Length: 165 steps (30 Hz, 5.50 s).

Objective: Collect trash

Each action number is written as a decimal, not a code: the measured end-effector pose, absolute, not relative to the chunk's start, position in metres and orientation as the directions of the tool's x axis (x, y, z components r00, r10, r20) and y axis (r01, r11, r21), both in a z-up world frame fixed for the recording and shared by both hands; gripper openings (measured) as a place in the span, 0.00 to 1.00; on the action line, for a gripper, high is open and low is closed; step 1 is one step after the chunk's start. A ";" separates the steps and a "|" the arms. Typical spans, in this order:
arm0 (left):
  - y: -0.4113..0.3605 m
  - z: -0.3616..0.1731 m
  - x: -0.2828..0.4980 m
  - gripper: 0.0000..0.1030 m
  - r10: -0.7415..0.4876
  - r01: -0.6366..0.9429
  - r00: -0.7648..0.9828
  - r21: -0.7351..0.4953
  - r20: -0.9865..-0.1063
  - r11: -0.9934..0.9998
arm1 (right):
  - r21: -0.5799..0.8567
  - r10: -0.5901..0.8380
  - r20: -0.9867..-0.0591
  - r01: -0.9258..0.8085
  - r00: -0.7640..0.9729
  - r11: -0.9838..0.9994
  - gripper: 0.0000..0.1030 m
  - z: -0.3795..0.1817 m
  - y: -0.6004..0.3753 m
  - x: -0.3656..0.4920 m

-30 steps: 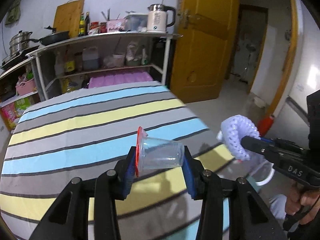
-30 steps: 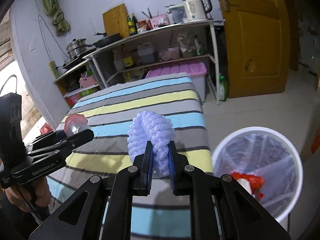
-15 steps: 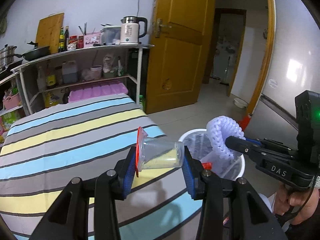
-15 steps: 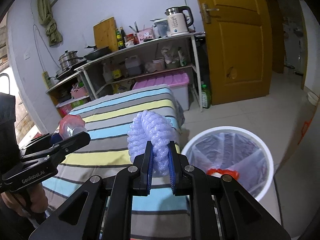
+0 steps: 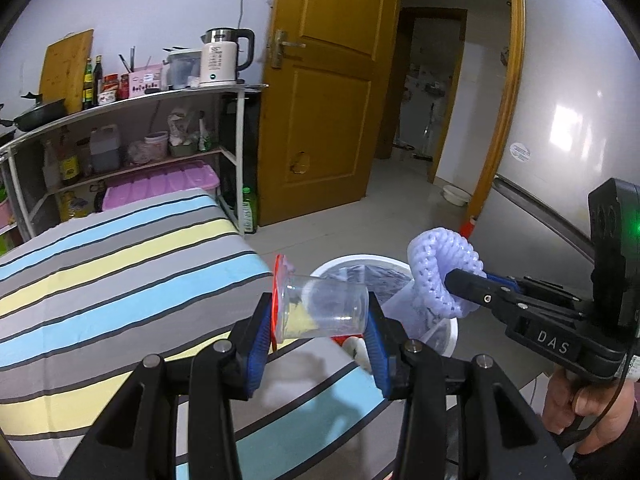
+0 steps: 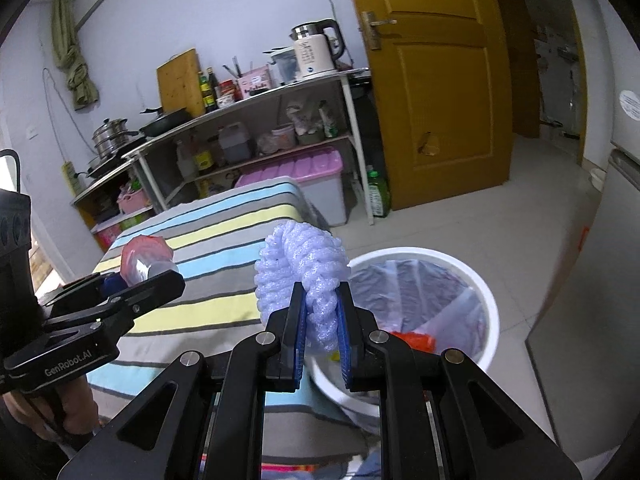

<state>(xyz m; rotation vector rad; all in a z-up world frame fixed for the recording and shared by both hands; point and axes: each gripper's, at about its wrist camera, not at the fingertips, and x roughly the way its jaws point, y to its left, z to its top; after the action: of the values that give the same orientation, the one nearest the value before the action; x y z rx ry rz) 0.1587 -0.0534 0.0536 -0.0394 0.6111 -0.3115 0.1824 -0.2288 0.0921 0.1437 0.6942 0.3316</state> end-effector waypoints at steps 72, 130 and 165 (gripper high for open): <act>-0.093 0.020 0.163 0.55 -0.366 0.336 0.713 -0.166 -0.598 0.927 | 0.208 0.254 -0.650 -0.154 0.716 0.966 0.38 0.067 -0.262 0.160; -0.045 0.020 0.051 0.58 -0.250 0.205 0.810 -0.143 -0.531 0.968 | 0.126 0.264 -0.592 -0.236 0.761 0.964 0.43 0.076 -0.224 0.060; -0.050 0.018 0.049 0.58 -0.239 0.210 0.820 -0.114 -0.520 0.971 | 0.124 0.262 -0.598 -0.235 0.757 0.964 0.43 0.074 -0.222 0.060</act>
<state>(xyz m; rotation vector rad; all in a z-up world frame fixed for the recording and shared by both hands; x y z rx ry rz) 0.0485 -0.0502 0.0180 -0.0524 0.5609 -0.2394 0.0602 -0.2223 0.0744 0.0423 0.6584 0.2712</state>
